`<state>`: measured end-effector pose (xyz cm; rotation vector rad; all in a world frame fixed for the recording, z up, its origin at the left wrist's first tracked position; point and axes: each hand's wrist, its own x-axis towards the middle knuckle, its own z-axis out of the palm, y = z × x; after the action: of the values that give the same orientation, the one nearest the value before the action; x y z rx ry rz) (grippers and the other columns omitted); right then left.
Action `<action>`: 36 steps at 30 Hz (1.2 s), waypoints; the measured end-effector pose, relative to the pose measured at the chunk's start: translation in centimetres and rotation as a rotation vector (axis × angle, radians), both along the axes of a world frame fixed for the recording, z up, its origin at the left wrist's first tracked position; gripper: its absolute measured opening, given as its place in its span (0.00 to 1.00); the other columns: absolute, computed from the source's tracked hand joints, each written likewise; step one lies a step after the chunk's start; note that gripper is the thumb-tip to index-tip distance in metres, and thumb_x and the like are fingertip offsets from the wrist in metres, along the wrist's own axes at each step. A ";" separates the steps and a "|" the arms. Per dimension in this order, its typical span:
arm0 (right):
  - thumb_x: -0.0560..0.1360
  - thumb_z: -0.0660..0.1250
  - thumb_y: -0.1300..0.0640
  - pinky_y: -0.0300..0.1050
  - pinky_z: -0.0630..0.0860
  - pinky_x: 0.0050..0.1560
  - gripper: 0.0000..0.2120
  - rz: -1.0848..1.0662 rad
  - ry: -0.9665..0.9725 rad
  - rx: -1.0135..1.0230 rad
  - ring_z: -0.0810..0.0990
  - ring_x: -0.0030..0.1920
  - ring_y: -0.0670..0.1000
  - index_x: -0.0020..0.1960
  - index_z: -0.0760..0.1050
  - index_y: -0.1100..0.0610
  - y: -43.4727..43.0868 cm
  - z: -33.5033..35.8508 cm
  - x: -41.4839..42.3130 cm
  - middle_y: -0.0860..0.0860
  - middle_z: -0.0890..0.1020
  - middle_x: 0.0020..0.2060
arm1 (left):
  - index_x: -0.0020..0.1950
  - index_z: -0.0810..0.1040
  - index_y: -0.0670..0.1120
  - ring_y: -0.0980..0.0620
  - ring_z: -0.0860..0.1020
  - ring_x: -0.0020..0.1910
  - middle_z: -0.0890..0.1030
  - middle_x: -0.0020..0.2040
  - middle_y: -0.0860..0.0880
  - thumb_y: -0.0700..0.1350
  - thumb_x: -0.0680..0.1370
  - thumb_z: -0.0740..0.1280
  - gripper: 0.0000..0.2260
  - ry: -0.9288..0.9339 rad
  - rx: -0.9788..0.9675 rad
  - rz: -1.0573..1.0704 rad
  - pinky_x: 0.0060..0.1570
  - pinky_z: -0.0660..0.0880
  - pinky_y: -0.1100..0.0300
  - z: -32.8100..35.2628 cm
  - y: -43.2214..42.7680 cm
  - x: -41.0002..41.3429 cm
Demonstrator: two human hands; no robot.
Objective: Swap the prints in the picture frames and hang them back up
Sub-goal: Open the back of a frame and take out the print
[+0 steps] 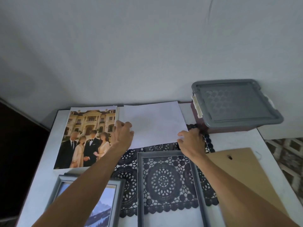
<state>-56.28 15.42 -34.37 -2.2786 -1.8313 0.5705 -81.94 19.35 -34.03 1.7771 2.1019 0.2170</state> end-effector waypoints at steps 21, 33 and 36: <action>0.80 0.64 0.52 0.43 0.78 0.42 0.09 0.422 0.342 0.003 0.81 0.37 0.46 0.52 0.82 0.52 -1.1 2.6 -17.2 0.47 0.85 0.44 | 0.60 0.78 0.48 0.40 0.75 0.57 0.75 0.60 0.42 0.48 0.80 0.61 0.12 -0.024 0.096 0.398 0.59 0.72 0.48 1.9 -8.4 -15.4; 0.71 0.72 0.40 0.40 0.65 0.28 0.20 0.234 0.269 -0.171 0.80 0.32 0.52 0.34 0.76 0.56 -0.7 0.4 -23.9 0.49 0.79 0.29 | 0.68 0.71 0.43 0.39 0.71 0.63 0.71 0.64 0.40 0.49 0.80 0.66 0.19 0.061 -0.111 0.519 0.58 0.74 0.46 1.0 -11.6 -19.5; 0.72 0.74 0.48 0.44 0.67 0.29 0.18 0.162 0.386 -0.226 0.79 0.31 0.53 0.31 0.76 0.58 -0.4 0.5 -23.8 0.51 0.78 0.26 | 0.70 0.69 0.43 0.39 0.72 0.64 0.72 0.65 0.39 0.48 0.79 0.68 0.21 0.051 -0.090 0.533 0.59 0.74 0.47 0.9 -11.6 -19.8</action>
<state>-80.10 15.05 -33.90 -1.9694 -1.8367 1.2040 -101.73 7.75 -33.13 1.1519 2.5399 0.2130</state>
